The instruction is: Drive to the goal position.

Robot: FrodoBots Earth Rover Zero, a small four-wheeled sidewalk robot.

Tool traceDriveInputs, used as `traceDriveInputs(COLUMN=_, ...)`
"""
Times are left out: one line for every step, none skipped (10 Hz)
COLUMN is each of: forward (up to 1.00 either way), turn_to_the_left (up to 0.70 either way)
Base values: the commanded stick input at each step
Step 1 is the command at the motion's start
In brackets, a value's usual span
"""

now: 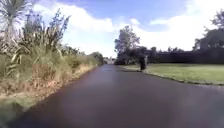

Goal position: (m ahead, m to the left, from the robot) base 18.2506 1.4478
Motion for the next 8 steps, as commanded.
traceDriveInputs(forward=1.0, turn_to_the_left=0.01)
traceDriveInputs(forward=1.0, turn_to_the_left=0.03)
traceDriveInputs(forward=1.0, turn_to_the_left=0.03)
traceDriveInputs(forward=1.0, turn_to_the_left=0.03)
traceDriveInputs(forward=1.0, turn_to_the_left=0.03)
traceDriveInputs(forward=1.0, turn_to_the_left=0.03)
traceDriveInputs(forward=1.0, turn_to_the_left=0.03)
traceDriveInputs(forward=1.0, turn_to_the_left=0.02)
